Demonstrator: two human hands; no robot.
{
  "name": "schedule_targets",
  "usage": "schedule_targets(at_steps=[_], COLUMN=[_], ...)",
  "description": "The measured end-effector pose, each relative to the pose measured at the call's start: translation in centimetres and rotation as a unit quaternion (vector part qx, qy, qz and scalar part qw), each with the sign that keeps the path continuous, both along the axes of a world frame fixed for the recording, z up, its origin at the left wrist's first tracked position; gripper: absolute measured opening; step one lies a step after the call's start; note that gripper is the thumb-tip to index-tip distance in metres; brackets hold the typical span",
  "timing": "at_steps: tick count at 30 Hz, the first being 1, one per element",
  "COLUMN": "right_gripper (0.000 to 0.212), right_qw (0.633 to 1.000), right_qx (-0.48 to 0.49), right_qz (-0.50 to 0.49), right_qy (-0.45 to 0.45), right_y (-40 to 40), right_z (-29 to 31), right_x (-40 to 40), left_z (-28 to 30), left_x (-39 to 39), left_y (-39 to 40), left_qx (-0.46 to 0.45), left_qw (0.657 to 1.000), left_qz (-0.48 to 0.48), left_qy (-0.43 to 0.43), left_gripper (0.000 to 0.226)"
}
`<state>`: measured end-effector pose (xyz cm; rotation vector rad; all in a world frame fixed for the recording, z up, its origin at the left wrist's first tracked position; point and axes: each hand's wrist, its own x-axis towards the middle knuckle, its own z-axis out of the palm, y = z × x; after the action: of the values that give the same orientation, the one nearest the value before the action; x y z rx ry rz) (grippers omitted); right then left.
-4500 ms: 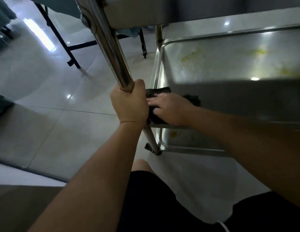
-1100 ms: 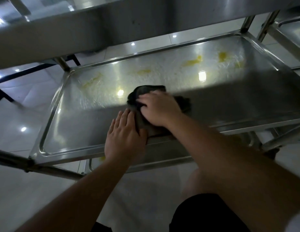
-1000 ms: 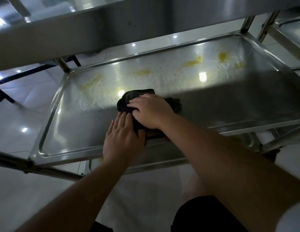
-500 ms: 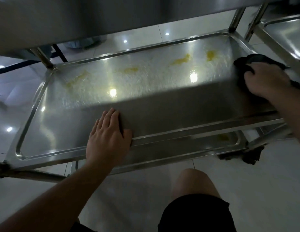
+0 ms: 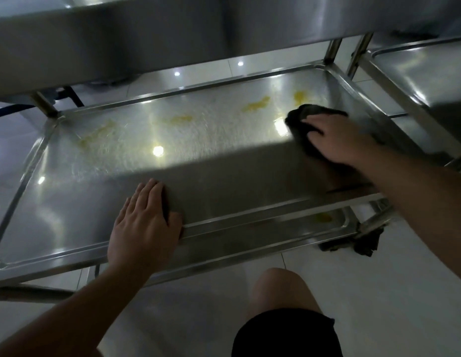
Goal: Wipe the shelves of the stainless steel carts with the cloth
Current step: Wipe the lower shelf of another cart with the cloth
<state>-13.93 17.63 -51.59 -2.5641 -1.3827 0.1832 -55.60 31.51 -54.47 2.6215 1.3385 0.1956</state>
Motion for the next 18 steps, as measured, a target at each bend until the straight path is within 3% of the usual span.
schedule_targets(at_steps=[2, 5, 11, 14, 18], right_gripper=[0.053, 0.059, 0.059, 0.056, 0.055], right_qw=[0.994, 0.982, 0.958, 0.975, 0.999], right_qx=[-0.022, -0.064, -0.059, -0.041, 0.015], right_qz=[-0.104, -0.175, -0.281, -0.216, -0.024], right_qy=[-0.007, -0.004, 0.017, -0.025, -0.047], right_y=[-1.5, -3.4, -7.8, -8.8, -5.6], right_z=[0.1, -0.3, -0.1, -0.1, -0.8], right_x=[5.3, 8.5, 0.1, -6.7, -15.4], left_z=[-0.1, -0.1, -0.3, -0.3, -0.3], left_x=[0.1, 0.0, 0.1, 0.2, 0.0], left_y=[0.0, 0.1, 0.1, 0.1, 0.3], left_qx=[0.003, 0.008, 0.01, 0.009, 0.008], left_qw=[1.0, 1.0, 1.0, 1.0, 1.0], left_qz=[-0.001, 0.001, -0.007, -0.004, -0.016], left_qy=[-0.003, -0.005, 0.0, -0.001, -0.005], left_gripper=[0.083, 0.082, 0.08, 0.08, 0.077])
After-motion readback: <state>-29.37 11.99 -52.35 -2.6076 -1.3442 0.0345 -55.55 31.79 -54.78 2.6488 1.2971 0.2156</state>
